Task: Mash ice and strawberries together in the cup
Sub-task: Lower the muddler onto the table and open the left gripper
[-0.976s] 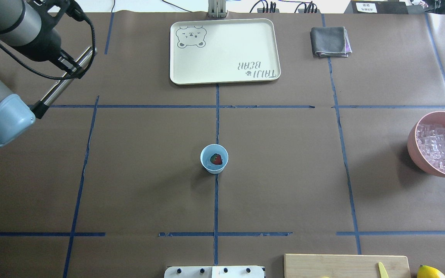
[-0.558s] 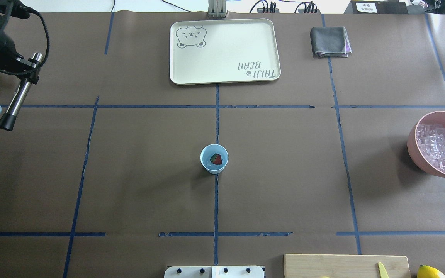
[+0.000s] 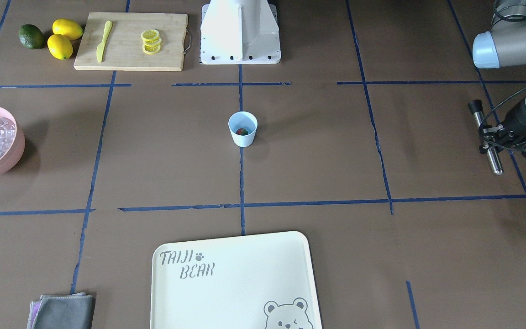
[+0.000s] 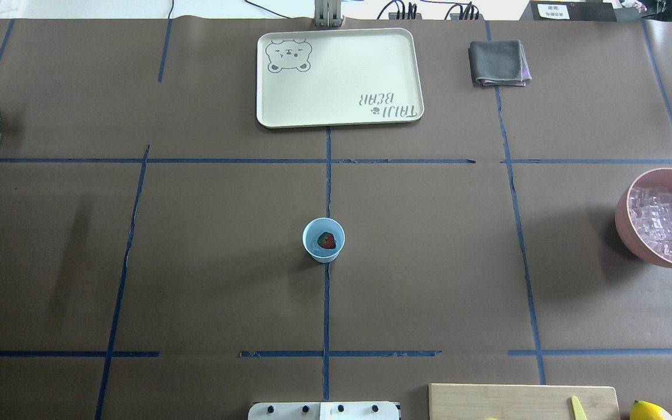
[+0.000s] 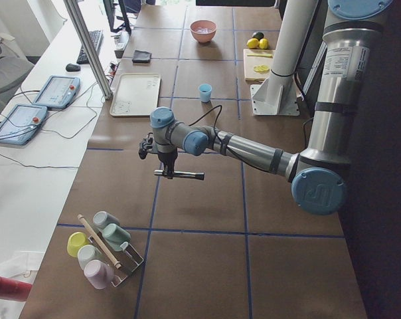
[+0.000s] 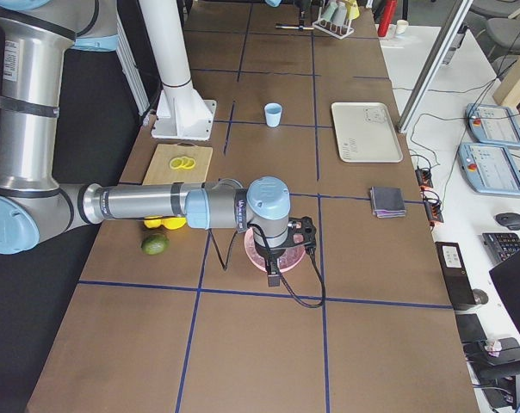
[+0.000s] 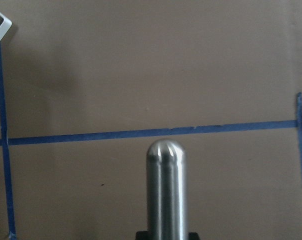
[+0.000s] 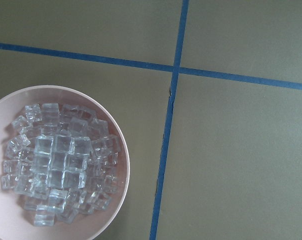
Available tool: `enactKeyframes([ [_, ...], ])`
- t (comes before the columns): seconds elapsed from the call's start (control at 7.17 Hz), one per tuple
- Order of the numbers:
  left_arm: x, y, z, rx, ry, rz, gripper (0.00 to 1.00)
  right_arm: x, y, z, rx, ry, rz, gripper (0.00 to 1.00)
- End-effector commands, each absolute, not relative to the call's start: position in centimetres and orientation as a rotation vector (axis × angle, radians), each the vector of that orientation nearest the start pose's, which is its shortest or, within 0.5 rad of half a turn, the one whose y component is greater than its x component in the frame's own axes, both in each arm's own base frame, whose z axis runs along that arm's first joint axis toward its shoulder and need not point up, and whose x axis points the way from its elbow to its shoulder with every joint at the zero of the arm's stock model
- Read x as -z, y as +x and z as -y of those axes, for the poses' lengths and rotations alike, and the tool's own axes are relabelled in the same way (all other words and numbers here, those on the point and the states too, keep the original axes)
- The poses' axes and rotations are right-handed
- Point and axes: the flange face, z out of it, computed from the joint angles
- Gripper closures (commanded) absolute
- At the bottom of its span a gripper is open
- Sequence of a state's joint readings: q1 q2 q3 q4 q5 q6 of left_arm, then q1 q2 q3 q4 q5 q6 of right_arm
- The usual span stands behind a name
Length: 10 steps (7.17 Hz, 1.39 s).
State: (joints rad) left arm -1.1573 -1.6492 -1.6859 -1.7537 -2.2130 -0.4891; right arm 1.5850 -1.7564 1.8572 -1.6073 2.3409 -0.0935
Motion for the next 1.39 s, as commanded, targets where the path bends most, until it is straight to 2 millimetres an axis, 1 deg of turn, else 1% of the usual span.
enactKeyframes([
  [0.0, -62.9, 14.4, 51.0, -0.056, 0.087, -0.749, 0.94, -60.5, 7.0, 41.5, 0.101, 0.104, 0.766, 0.01],
  [0.28, -67.4, 14.1, 50.2, -0.058, 0.090, -0.751, 0.94, -60.5, 7.0, 41.5, 0.103, 0.106, 0.765, 0.01],
  [0.42, -68.1, 14.2, 50.1, -0.057, 0.085, -0.750, 0.94, -60.4, 7.0, 41.5, 0.104, 0.107, 0.765, 0.00],
  [0.56, -68.3, 14.5, 50.0, -0.057, 0.077, -0.748, 0.94, -60.5, 7.0, 41.5, 0.105, 0.107, 0.765, 0.01],
  [0.7, -69.3, 14.6, 50.1, -0.054, 0.061, -0.741, 0.93, -60.5, 7.0, 41.5, 0.103, 0.106, 0.765, 0.00],
  [0.84, -69.1, 14.7, 50.3, -0.057, 0.061, -0.744, 0.53, -60.5, 7.0, 41.5, 0.106, 0.107, 0.765, 0.00],
  [0.98, -69.0, 14.8, 50.3, -0.059, 0.061, -0.750, 0.01, -60.5, 7.0, 41.5, 0.106, 0.106, 0.765, 0.01],
  [1.12, -69.0, 14.8, 50.3, -0.060, 0.061, -0.752, 0.00, -60.5, 7.0, 41.5, 0.106, 0.107, 0.765, 0.01],
  [1.25, -68.3, 15.0, 50.3, -0.067, 0.053, -0.776, 0.00, -60.4, 7.0, 41.5, 0.105, 0.108, 0.765, 0.00],
])
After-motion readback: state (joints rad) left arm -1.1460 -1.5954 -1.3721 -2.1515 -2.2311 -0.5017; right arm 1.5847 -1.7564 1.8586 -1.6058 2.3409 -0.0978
